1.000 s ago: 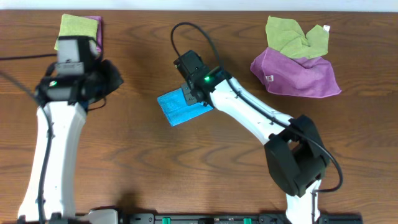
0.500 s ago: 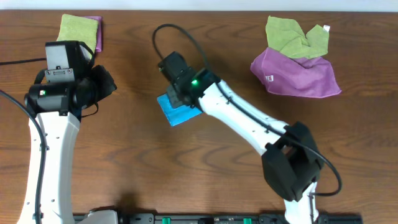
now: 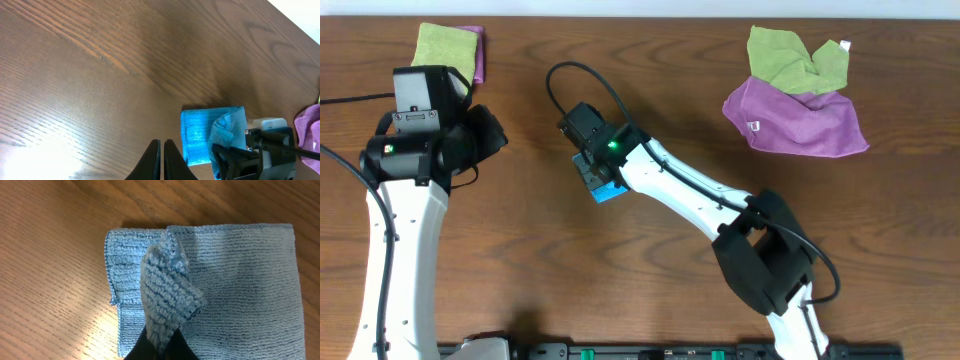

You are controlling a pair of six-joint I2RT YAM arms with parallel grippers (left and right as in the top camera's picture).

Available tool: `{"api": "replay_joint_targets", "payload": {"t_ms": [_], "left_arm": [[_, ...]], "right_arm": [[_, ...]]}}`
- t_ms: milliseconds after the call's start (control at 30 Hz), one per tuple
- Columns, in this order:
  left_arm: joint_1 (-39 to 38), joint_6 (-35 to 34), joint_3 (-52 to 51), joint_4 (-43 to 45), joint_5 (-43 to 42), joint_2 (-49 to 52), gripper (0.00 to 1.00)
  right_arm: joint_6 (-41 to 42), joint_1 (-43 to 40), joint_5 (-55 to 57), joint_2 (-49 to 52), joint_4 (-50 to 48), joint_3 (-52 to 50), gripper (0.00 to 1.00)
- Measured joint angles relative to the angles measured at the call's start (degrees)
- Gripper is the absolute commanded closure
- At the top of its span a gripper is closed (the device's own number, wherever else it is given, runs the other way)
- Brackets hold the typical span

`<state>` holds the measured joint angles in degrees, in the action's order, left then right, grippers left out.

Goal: Fold the cloth

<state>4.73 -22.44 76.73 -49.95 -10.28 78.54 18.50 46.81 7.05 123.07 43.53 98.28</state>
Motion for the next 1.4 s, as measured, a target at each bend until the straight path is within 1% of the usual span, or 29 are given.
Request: {"api": "replay_joint_targets", "payload": {"t_ms": [500, 533, 567, 600, 633, 667, 733, 767, 900, 1067, 1233, 1367, 1400], "left_arm": [[0.0, 0.0, 0.0, 0.0, 0.0, 0.0, 0.94], [0.0, 0.0, 0.0, 0.0, 0.0, 0.0, 0.94], [0.0, 0.0, 0.0, 0.0, 0.0, 0.0, 0.94], [0.0, 0.0, 0.0, 0.0, 0.0, 0.0, 0.94], [0.0, 0.0, 0.0, 0.0, 0.0, 0.0, 0.94], [0.0, 0.0, 0.0, 0.0, 0.0, 0.0, 0.94], [0.0, 0.0, 0.0, 0.3, 0.0, 0.0, 0.94], [0.0, 0.0, 0.0, 0.6, 0.0, 0.0, 0.94], [0.0, 0.0, 0.0, 2.2, 0.2, 0.0, 0.93], [0.0, 0.0, 0.0, 3.1, 0.5, 0.0, 0.90], [0.3, 0.0, 0.0, 3.7, 0.5, 0.0, 0.89], [1.5, 0.0, 0.0, 3.9, 0.5, 0.0, 0.87], [1.9, 0.0, 0.0, 3.9, 0.5, 0.0, 0.87]], "right_arm": [[0.0, 0.0, 0.0, 4.3, -1.6, 0.0, 0.98], [0.0, 0.0, 0.0, 4.4, -1.7, 0.0, 0.97], [0.0, 0.0, 0.0, 4.5, -1.8, 0.0, 0.89], [0.4, 0.0, -0.2, 4.5, -1.9, 0.0, 0.75], [0.5, 0.0, -0.8, 4.5, -2.0, 0.0, 0.56], [0.6, 0.0, -1.6, 4.5, -2.2, 0.0, 0.50], [0.6, 0.0, -4.3, 4.5, -2.3, 0.0, 0.36], [0.5, 0.0, -6.0, 4.5, -2.2, 0.0, 0.33], [-0.5, 0.0, -10.2, 4.5, -0.9, 0.2, 0.32], [-3.7, -0.4, -11.1, 3.8, 1.9, 3.0, 0.27], [-7.1, -2.2, -10.2, -1.3, 5.0, 8.1, 0.25], [-8.8, -4.3, -4.7, -6.8, 9.0, 12.6, 0.20], [-9.0, -4.8, -3.3, -7.8, 9.9, 13.3, 0.19]]}}
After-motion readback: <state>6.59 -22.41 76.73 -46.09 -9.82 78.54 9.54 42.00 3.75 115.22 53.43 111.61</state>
